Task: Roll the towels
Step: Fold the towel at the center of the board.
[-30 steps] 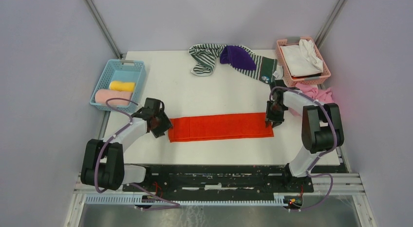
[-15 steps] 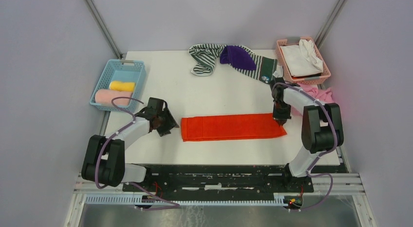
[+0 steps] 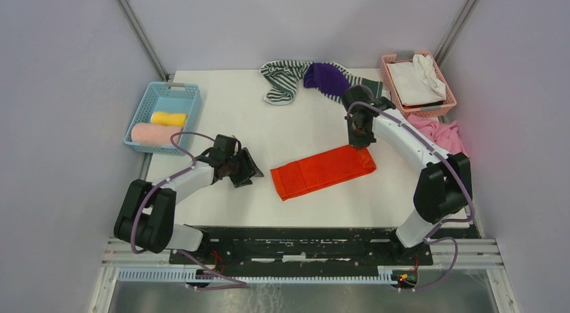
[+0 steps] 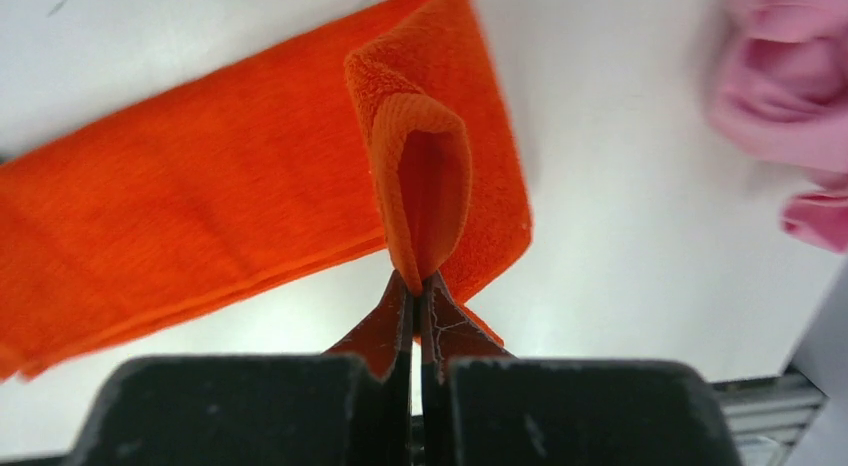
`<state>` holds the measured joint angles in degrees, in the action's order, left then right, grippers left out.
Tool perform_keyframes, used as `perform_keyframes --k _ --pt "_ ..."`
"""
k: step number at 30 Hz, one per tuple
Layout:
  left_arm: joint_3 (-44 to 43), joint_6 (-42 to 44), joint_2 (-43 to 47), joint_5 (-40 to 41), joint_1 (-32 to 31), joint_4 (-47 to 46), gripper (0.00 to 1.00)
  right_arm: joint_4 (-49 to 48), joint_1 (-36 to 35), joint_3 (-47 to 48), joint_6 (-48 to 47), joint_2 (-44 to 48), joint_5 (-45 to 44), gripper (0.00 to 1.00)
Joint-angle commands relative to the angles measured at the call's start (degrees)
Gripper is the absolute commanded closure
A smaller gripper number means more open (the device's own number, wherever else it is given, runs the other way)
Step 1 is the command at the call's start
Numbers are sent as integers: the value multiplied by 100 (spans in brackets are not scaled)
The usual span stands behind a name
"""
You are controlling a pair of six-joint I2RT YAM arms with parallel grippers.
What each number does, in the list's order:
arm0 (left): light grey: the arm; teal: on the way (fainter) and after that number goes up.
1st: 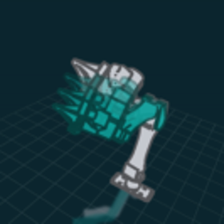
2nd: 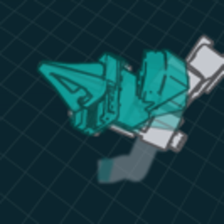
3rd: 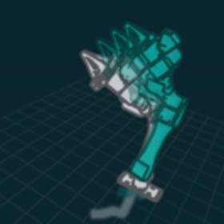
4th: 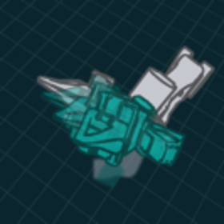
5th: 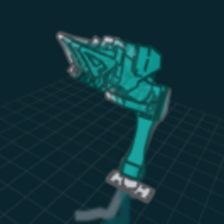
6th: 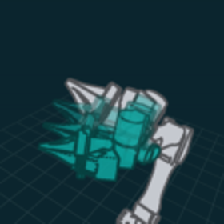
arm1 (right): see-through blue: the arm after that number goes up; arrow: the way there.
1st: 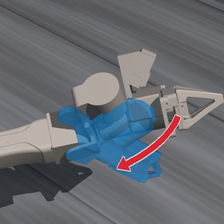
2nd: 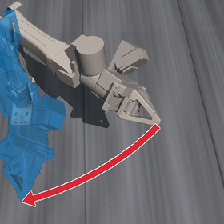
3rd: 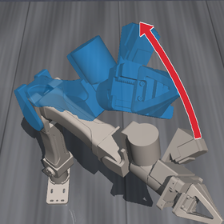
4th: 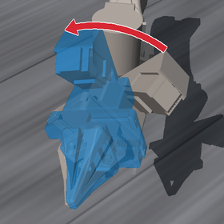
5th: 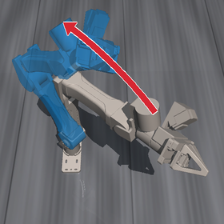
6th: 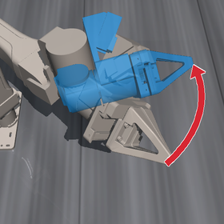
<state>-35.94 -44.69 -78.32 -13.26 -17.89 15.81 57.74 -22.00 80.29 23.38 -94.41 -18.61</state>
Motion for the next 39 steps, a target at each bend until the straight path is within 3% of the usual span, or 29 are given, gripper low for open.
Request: perform_keyframes --k 1,10,20,28,33,39 --pt "-117 -414 -381 -586 -291 -844 40 -190 -528 196 259 10 1366 100" --pt "-120 -741 -941 -582 -819 -1339 44 -627 -1627 743 791 -769 1858 99" --pt "-23 -774 -952 -418 -917 -1324 64 -917 -2554 1390 1311 -1644 2002 98" --pt "10 -787 -949 -317 -978 -1311 72 -765 -2963 1772 1340 -2158 2105 97" --pt "88 -844 -847 -210 -980 -1258 70 -762 -3068 1747 1278 -2320 2215 84" --pt "272 -894 -293 271 -978 -839 63 -612 -3091 1774 846 -1862 2388 68"
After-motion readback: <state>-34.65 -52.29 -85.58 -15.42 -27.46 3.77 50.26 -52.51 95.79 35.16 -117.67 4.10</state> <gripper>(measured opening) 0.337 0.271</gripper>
